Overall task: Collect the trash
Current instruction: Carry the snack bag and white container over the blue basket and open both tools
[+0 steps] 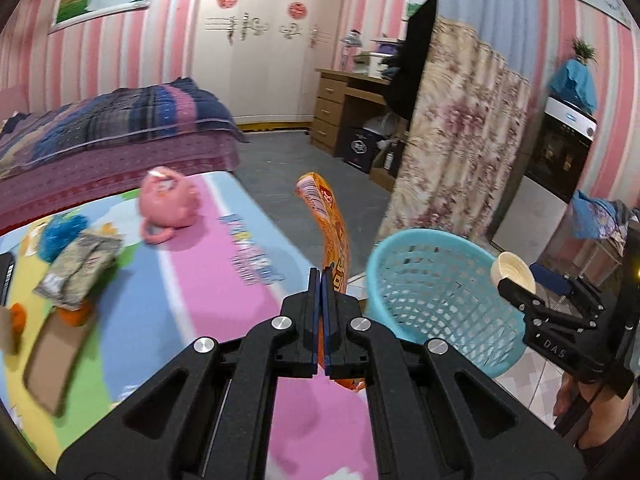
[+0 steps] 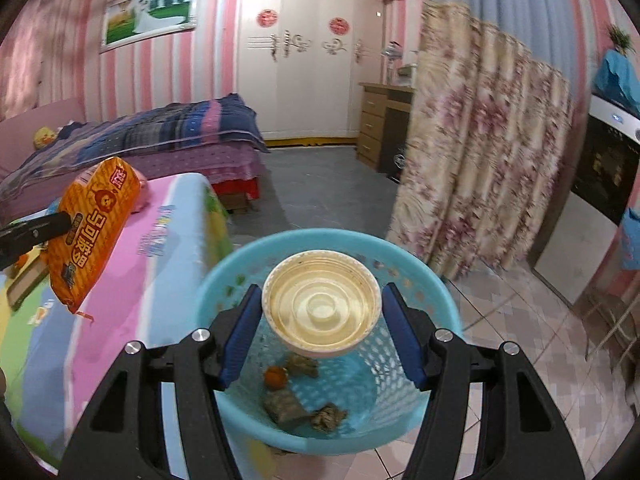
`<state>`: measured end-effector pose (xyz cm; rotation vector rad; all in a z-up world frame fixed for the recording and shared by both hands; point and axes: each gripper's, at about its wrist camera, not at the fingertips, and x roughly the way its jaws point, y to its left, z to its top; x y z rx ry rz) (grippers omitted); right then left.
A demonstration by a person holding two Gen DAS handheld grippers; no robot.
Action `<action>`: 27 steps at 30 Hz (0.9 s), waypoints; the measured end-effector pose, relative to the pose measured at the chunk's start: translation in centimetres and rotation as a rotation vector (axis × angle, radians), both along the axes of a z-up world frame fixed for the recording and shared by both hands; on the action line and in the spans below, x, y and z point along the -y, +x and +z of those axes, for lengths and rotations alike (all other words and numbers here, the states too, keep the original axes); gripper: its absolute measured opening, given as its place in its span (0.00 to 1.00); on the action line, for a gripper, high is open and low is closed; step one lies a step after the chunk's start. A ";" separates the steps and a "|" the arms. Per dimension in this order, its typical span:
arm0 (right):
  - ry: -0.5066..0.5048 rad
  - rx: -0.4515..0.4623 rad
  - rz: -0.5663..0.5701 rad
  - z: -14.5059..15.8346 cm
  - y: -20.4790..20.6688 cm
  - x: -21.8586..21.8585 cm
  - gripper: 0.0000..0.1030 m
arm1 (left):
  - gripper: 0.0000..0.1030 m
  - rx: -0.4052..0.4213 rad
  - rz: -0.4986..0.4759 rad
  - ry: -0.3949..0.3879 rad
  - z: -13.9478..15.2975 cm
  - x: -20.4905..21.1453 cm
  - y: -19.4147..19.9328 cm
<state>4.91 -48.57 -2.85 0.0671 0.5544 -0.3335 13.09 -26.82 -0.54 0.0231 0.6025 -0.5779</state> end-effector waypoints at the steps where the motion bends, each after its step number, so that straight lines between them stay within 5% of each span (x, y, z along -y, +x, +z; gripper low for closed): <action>1: 0.002 0.000 -0.009 -0.2 0.0 0.5 0.59 | 0.00 -0.004 -0.014 -0.003 -0.1 0.9 0.1; 21: 0.018 0.000 -0.103 -1.9 -1.0 5.1 0.59 | 0.00 -0.017 -0.126 0.071 -3.9 10.9 1.8; 23: 0.021 0.003 -0.110 -1.9 -1.1 5.4 0.59 | 0.07 -0.035 -0.126 0.071 -4.2 10.8 2.3; 25: 0.026 0.004 -0.115 -2.0 -1.1 5.6 0.59 | 0.47 -0.035 -0.113 0.080 -4.2 10.6 2.5; 27: 0.031 0.004 -0.117 -2.1 -1.1 5.6 0.59 | 0.65 0.009 -0.066 0.091 -3.9 10.0 2.4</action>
